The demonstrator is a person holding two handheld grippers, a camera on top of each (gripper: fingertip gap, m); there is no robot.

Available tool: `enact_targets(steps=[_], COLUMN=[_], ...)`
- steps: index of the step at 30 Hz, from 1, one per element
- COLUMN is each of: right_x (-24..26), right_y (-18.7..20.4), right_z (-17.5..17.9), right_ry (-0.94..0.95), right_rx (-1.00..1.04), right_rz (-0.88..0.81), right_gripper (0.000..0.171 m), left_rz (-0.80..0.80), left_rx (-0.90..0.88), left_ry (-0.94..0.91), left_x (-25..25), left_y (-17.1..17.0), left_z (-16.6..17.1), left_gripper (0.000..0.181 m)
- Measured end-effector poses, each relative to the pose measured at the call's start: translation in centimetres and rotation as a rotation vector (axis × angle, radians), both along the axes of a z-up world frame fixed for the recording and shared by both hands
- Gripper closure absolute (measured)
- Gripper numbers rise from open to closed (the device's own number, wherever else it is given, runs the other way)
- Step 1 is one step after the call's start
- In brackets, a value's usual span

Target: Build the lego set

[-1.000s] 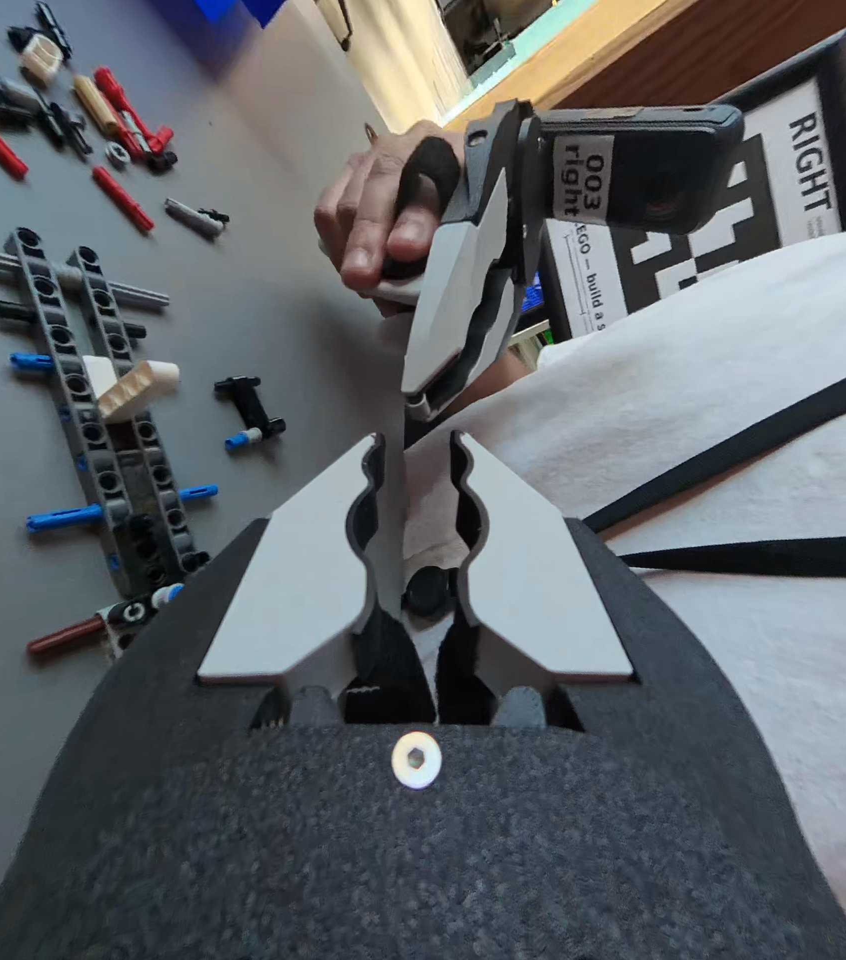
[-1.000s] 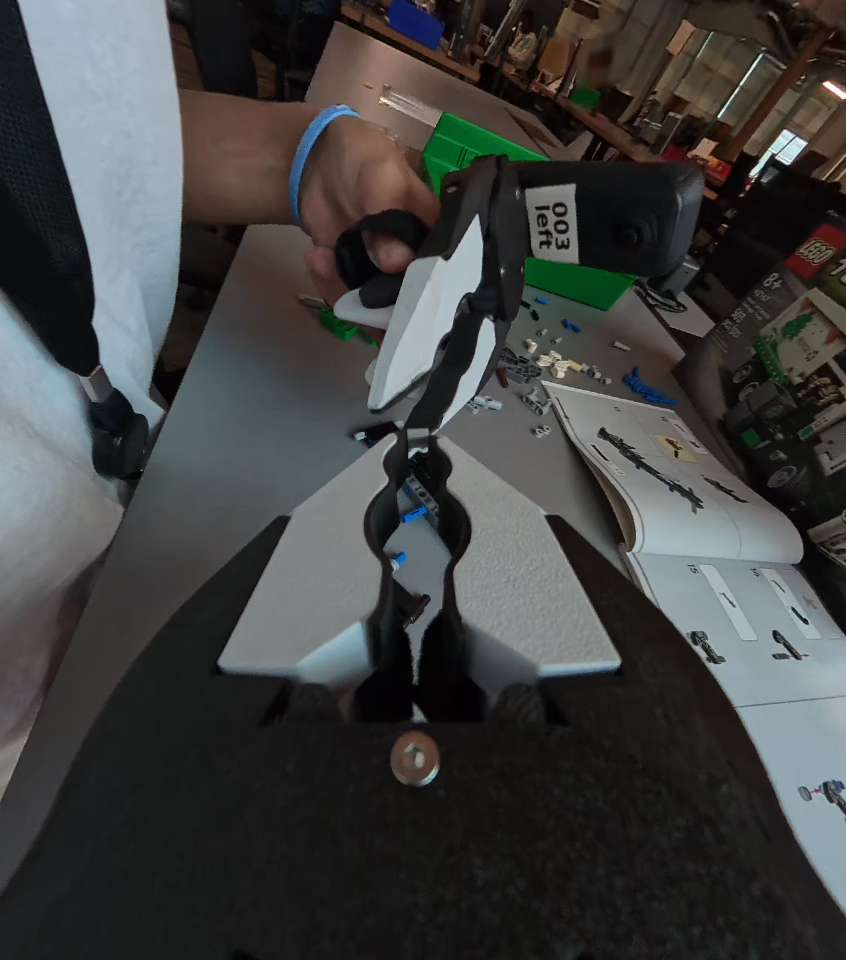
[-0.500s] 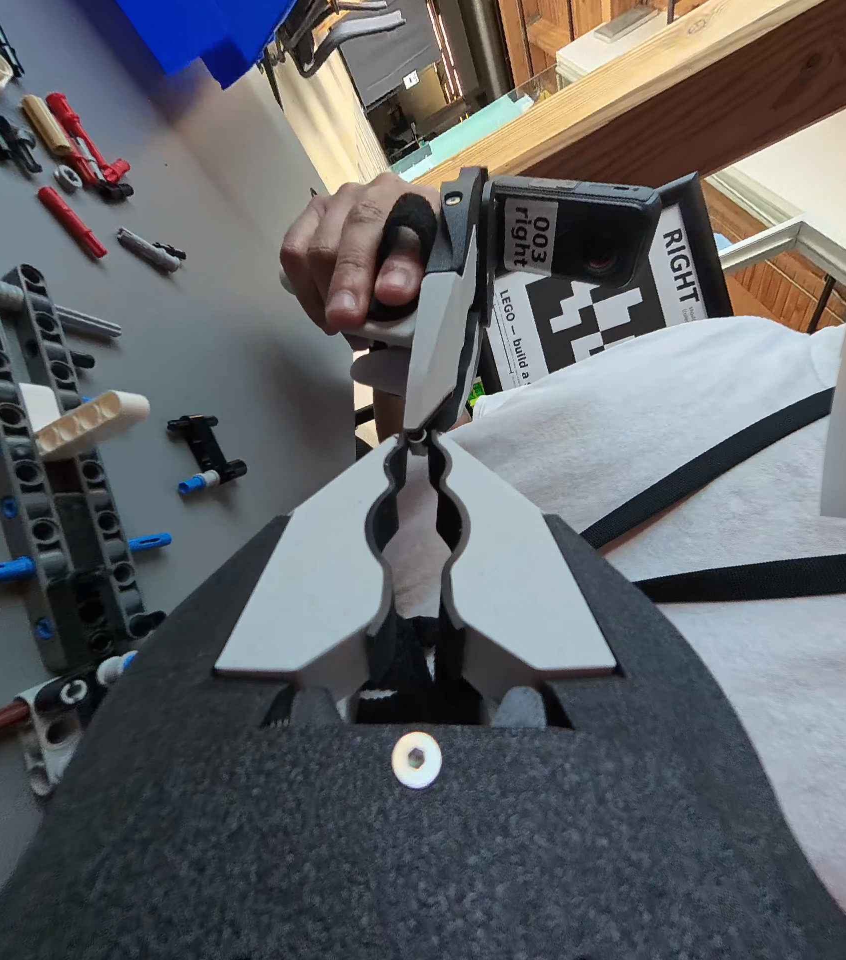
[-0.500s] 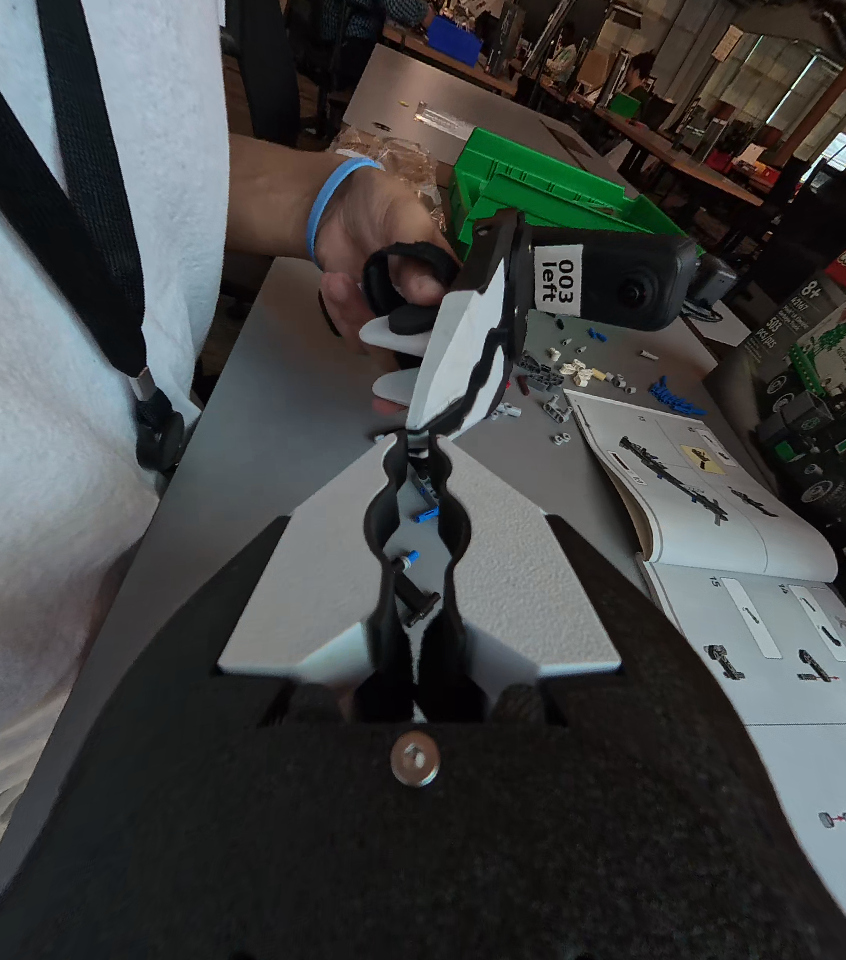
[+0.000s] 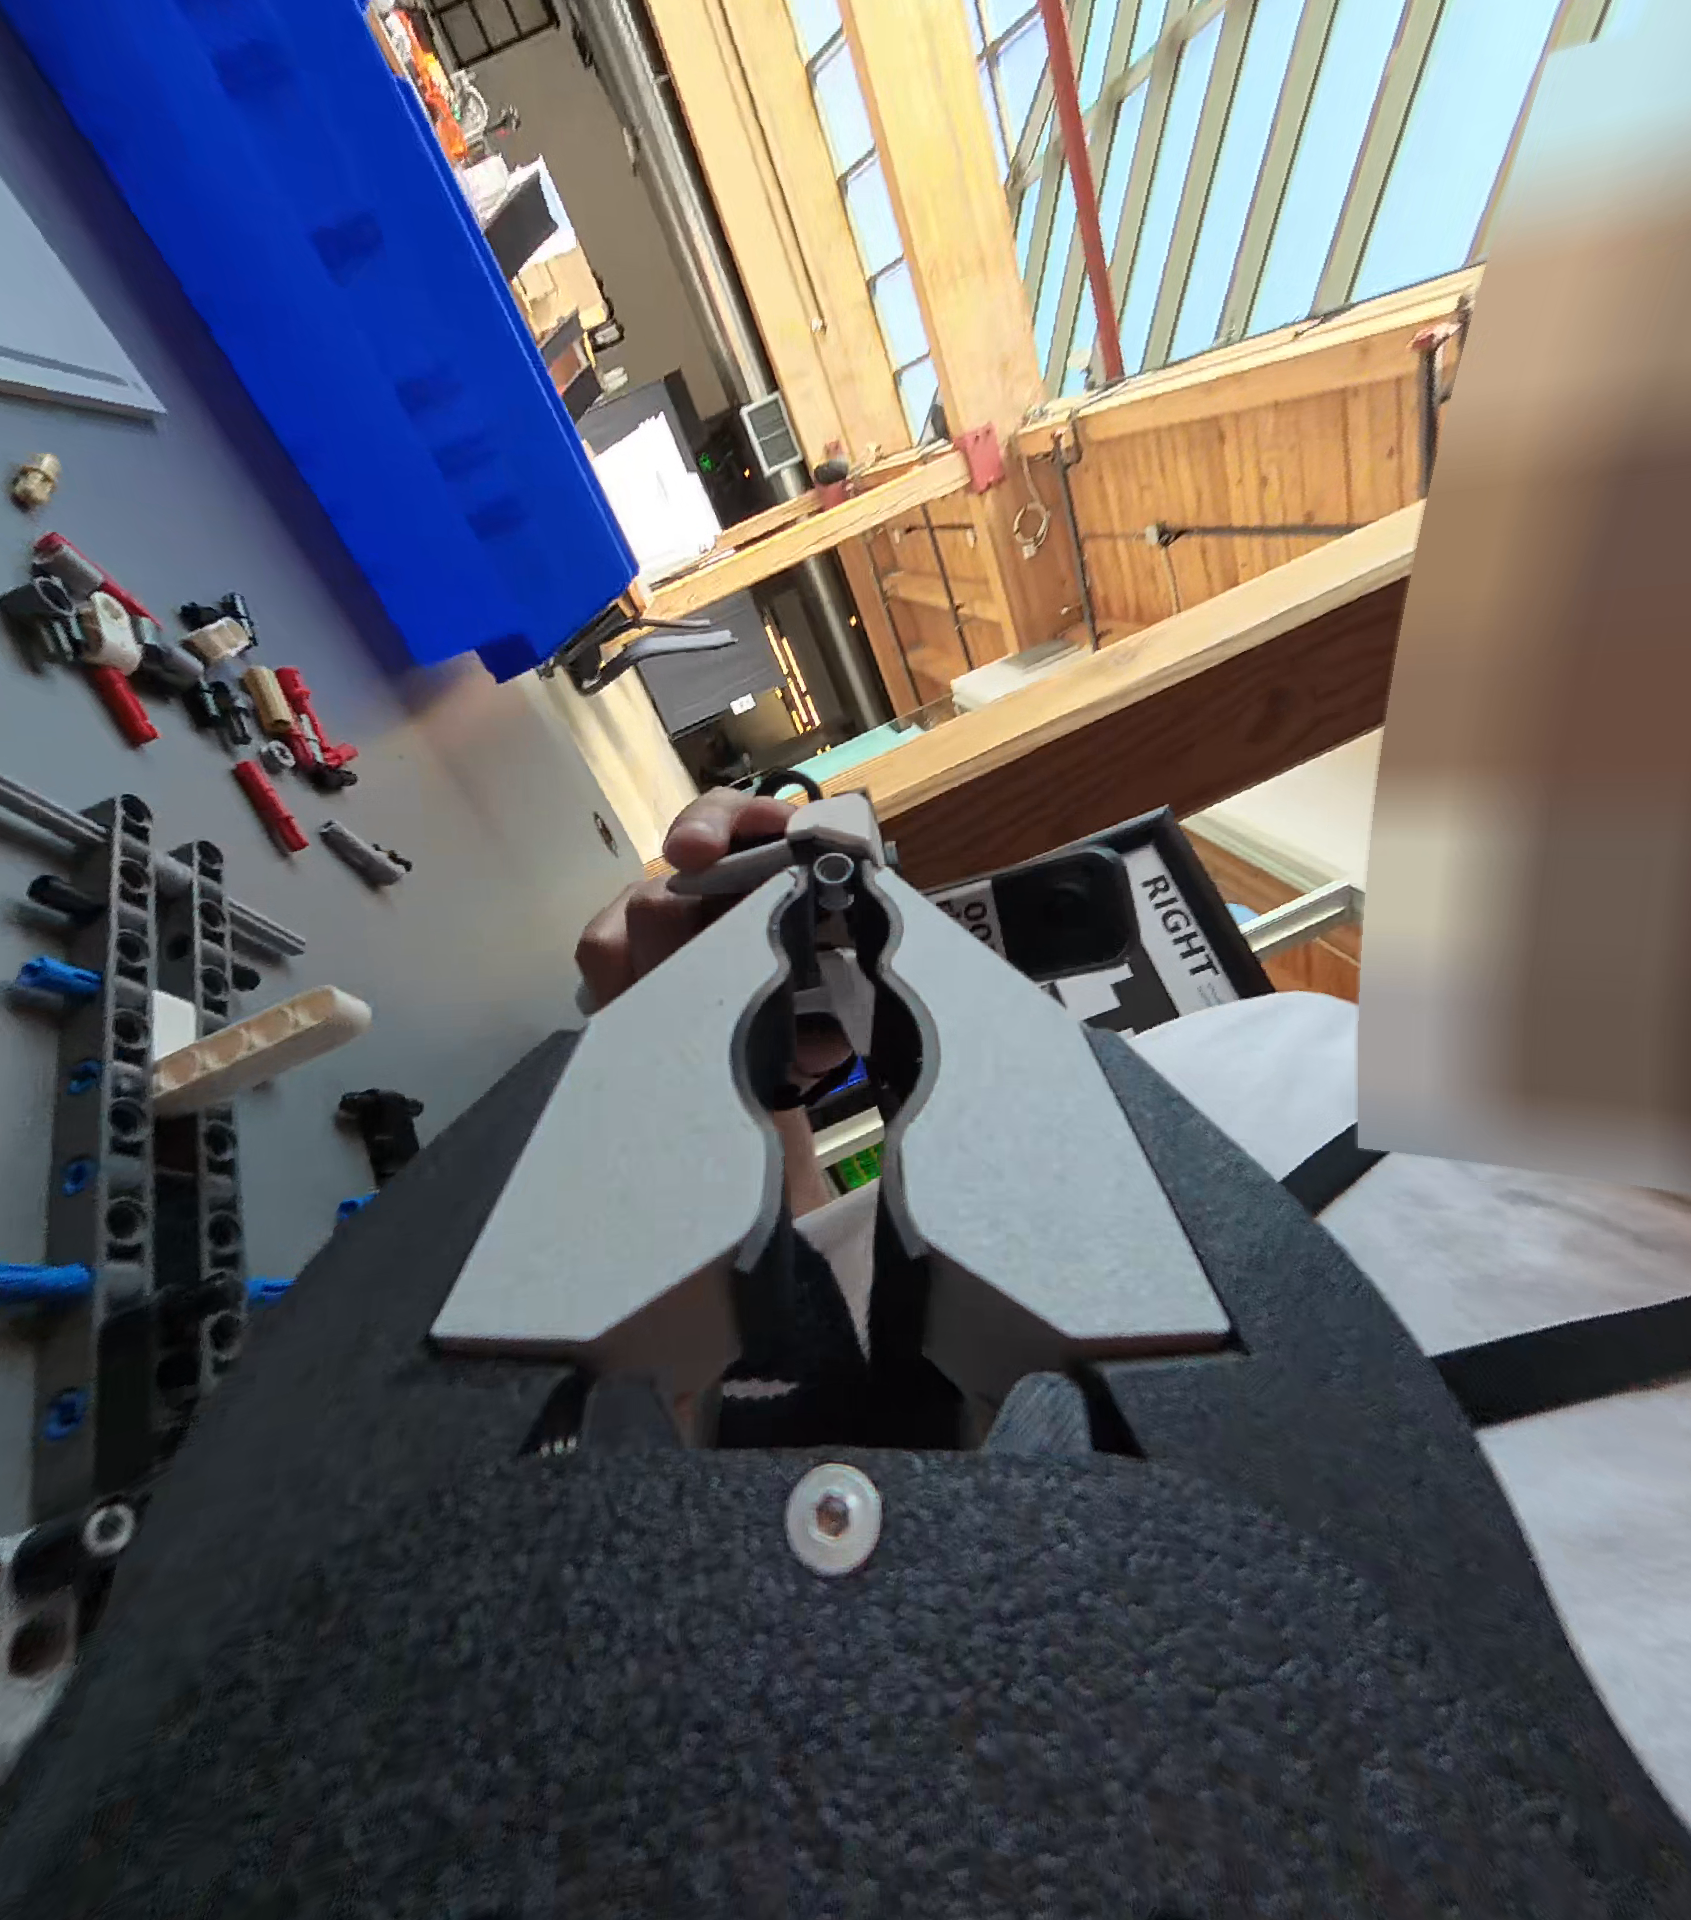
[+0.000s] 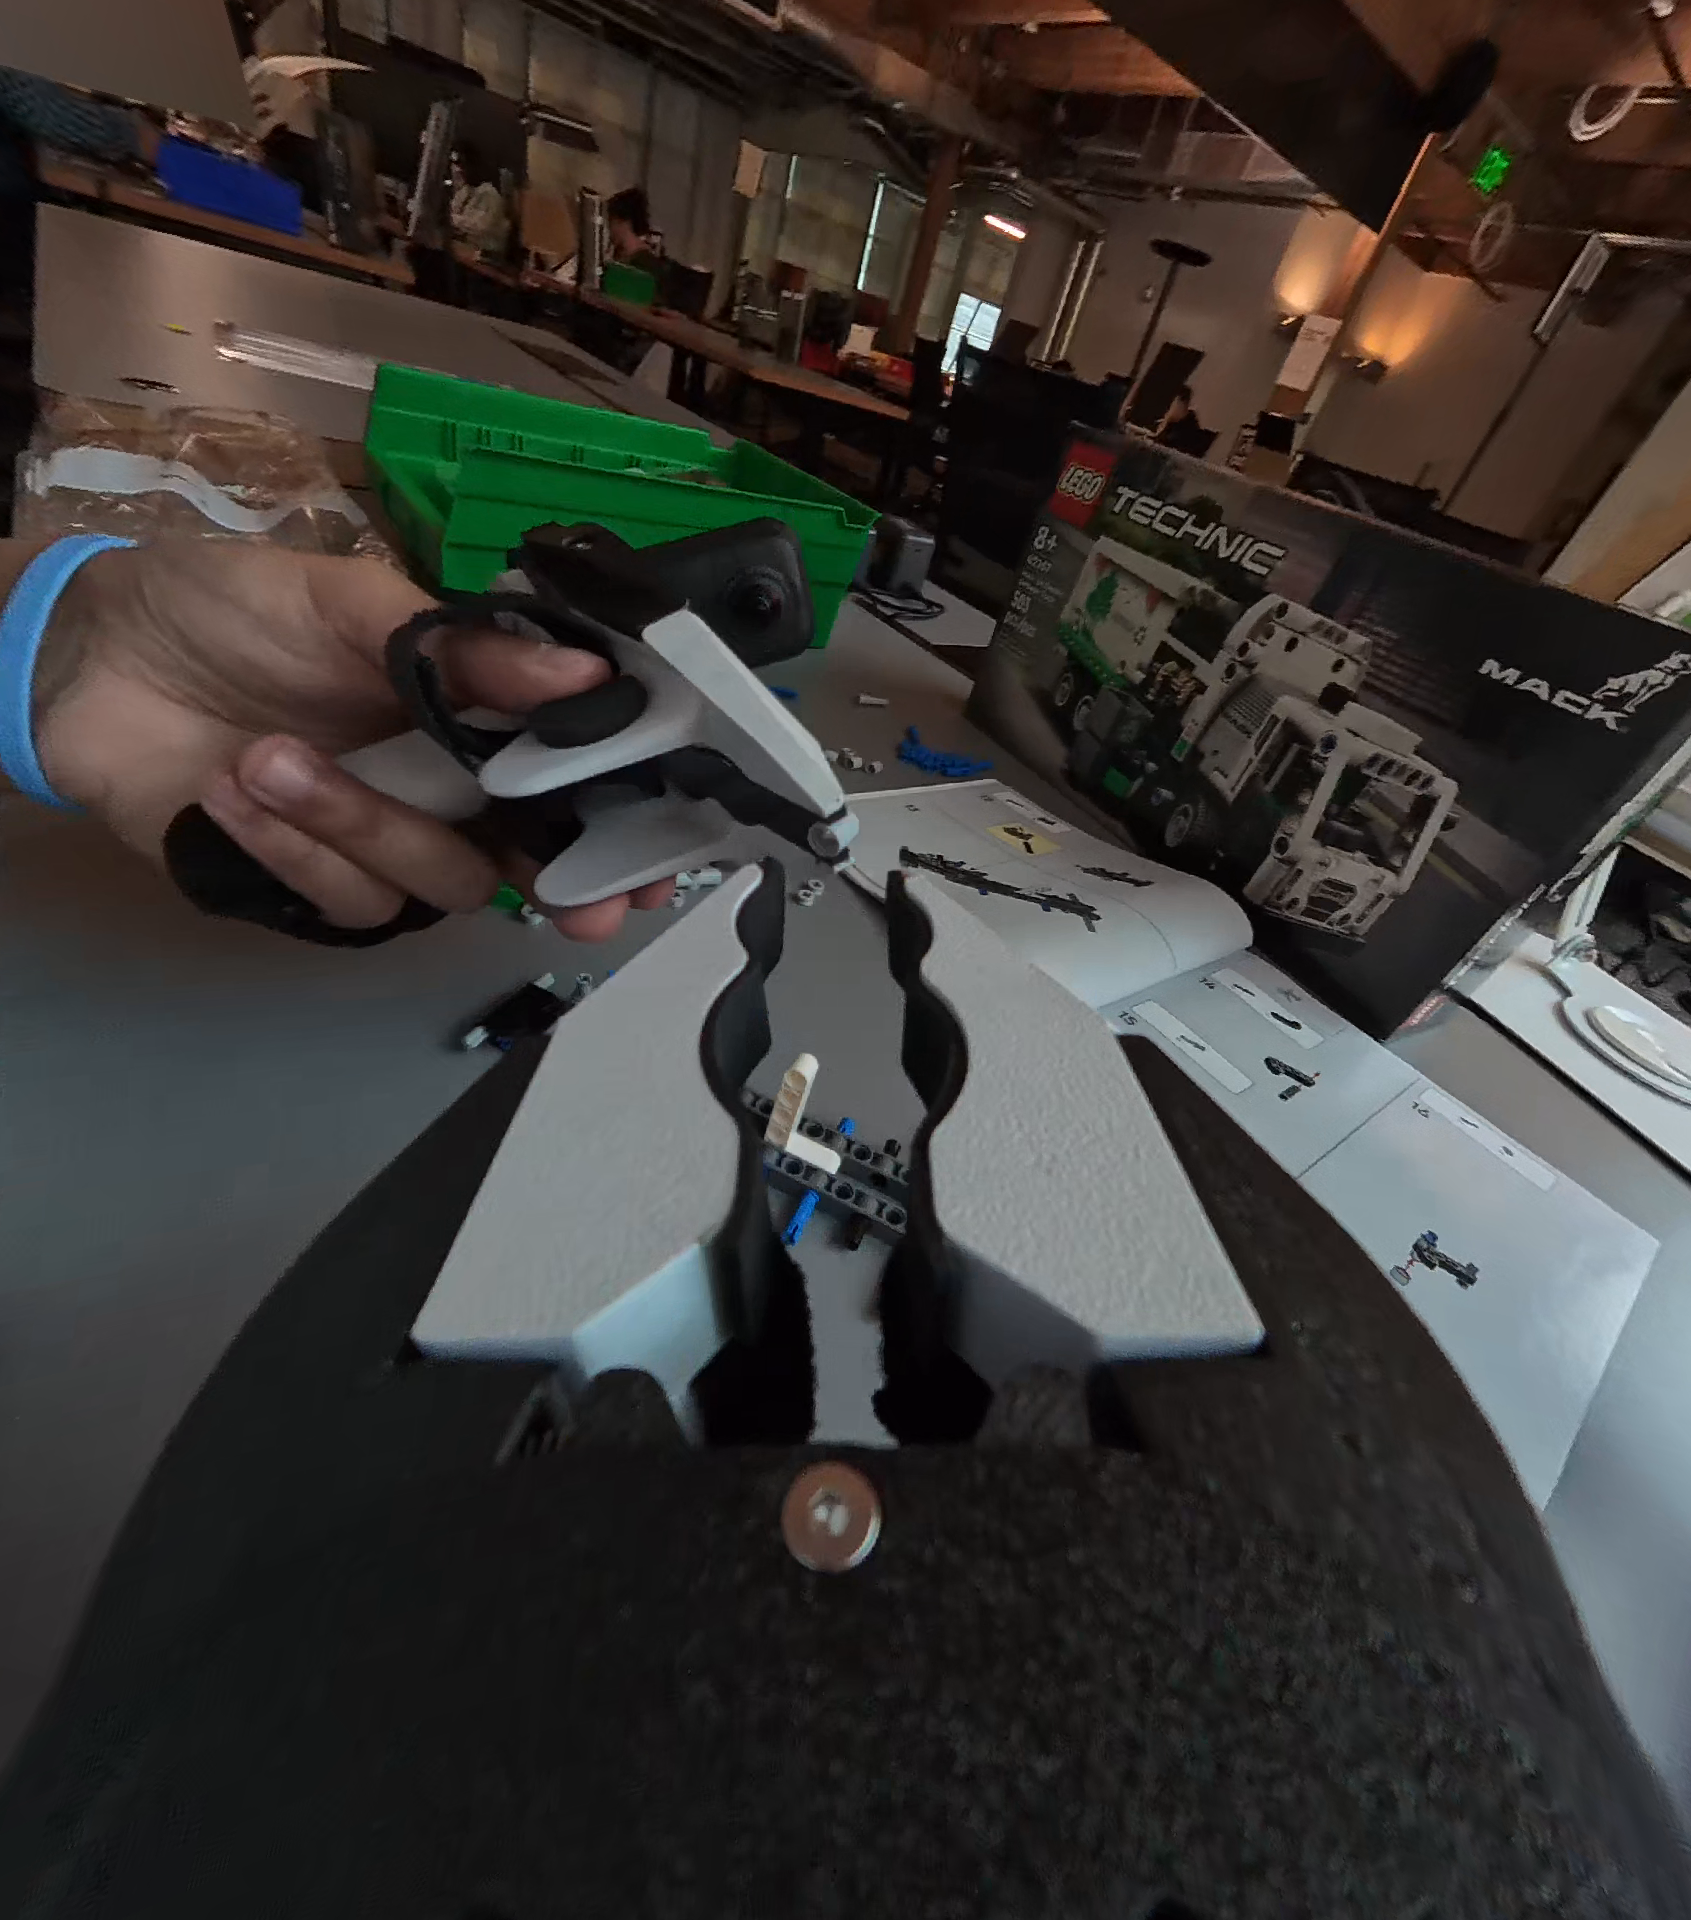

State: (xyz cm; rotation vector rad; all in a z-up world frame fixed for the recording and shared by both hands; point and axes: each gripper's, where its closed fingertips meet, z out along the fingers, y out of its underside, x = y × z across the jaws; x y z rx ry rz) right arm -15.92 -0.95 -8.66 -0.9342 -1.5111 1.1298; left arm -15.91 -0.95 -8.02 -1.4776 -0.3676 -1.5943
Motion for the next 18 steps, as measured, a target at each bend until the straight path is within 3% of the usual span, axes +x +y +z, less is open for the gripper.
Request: enact_targets(steps=[1,4,18], right_x=[-0.2,-0.1,0.0], right_y=[0.1,0.2,0.5], right_z=[-0.1,0.8,0.3], right_ry=[0.012,0.08,0.067], right_rx=[0.005,-0.004,0.02], right_rz=[-0.026,-0.053,-0.063], right_gripper=[0.155,0.159,0.167], left_rz=[0.009,0.035,0.082], left_rx=[0.003,-0.002,0.013], left_ry=[-0.027,-0.071,-0.117], left_x=[0.1,0.4,1.3], left_y=[0.1,0.4,0.9], left_z=[0.1,-0.2,0.1], left_gripper=[0.177,0.178,0.177])
